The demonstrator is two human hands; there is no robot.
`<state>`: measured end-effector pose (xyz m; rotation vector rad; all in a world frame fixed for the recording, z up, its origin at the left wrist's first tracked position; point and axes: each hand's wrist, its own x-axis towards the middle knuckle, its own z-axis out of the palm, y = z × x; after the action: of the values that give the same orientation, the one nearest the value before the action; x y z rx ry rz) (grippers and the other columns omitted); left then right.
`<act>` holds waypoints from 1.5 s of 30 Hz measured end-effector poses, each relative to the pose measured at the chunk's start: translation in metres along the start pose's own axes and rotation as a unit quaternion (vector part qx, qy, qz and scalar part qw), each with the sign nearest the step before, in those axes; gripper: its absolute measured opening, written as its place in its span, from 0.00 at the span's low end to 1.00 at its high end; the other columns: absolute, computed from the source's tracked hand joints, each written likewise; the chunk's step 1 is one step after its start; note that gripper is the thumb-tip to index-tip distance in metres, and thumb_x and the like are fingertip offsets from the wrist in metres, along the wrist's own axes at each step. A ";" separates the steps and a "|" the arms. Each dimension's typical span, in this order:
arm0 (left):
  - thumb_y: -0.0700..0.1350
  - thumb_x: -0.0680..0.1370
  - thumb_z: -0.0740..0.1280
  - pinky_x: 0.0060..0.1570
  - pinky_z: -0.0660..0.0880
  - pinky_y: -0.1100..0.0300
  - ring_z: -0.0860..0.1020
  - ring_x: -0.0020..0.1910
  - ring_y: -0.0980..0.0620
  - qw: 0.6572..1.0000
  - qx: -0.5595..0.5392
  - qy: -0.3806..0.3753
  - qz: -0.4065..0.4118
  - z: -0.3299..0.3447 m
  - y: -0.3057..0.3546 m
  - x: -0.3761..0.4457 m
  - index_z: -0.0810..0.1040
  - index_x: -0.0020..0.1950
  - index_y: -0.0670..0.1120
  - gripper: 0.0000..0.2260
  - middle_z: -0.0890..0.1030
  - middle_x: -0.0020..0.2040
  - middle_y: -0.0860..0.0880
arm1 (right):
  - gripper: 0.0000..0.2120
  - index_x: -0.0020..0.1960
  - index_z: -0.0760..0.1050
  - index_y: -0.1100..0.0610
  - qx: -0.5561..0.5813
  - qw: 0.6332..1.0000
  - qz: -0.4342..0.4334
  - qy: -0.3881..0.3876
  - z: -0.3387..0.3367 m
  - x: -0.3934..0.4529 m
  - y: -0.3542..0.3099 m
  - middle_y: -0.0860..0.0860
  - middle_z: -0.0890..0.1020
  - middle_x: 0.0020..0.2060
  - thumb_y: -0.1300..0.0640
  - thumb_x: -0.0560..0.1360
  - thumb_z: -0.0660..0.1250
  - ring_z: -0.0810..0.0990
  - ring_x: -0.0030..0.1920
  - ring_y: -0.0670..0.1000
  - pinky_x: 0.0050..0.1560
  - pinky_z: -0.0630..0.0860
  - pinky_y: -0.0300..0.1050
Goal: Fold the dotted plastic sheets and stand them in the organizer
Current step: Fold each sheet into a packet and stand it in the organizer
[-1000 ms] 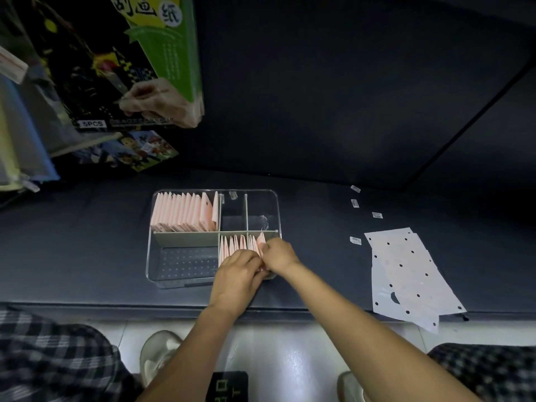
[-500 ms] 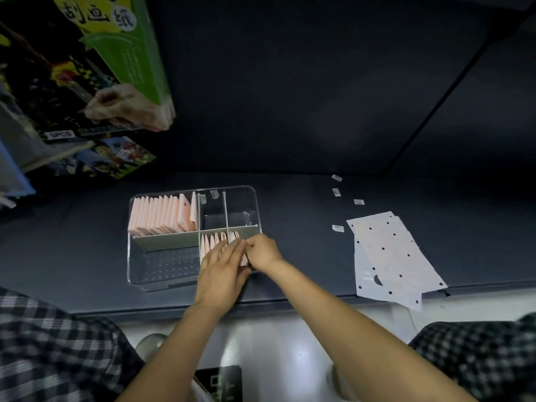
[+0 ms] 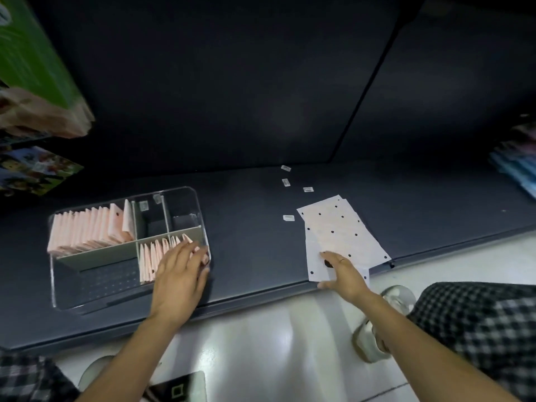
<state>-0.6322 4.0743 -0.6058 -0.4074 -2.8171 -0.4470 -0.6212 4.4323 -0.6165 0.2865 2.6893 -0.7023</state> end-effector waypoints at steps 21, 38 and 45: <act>0.56 0.79 0.60 0.74 0.45 0.55 0.49 0.76 0.54 0.957 -0.047 -0.283 0.034 0.070 0.085 -0.003 0.55 0.76 0.56 0.27 0.53 0.77 0.57 | 0.07 0.51 0.75 0.57 -0.089 0.978 -0.181 0.043 -0.001 -0.004 0.016 0.53 0.81 0.45 0.58 0.80 0.59 0.78 0.47 0.54 0.45 0.70 0.43; 0.46 0.74 0.71 0.64 0.65 0.60 0.67 0.68 0.51 0.910 -0.336 -0.109 -0.219 0.064 0.105 0.020 0.56 0.76 0.49 0.35 0.67 0.70 0.50 | 0.06 0.41 0.77 0.52 0.069 0.981 -0.149 -0.099 -0.028 0.075 -0.092 0.48 0.80 0.38 0.61 0.75 0.66 0.76 0.41 0.46 0.48 0.74 0.43; 0.46 0.68 0.77 0.59 0.75 0.48 0.76 0.62 0.46 0.993 -0.105 -0.043 0.018 0.072 0.110 -0.008 0.77 0.63 0.43 0.25 0.78 0.62 0.46 | 0.06 0.45 0.79 0.54 -0.051 0.979 -0.134 -0.147 0.003 0.108 -0.109 0.51 0.82 0.45 0.60 0.75 0.64 0.77 0.52 0.50 0.57 0.75 0.48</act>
<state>-0.6058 4.1967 -0.6459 -0.5301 -2.8496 -0.7377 -0.7495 4.3486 -0.6124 -0.1964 2.4898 -0.6227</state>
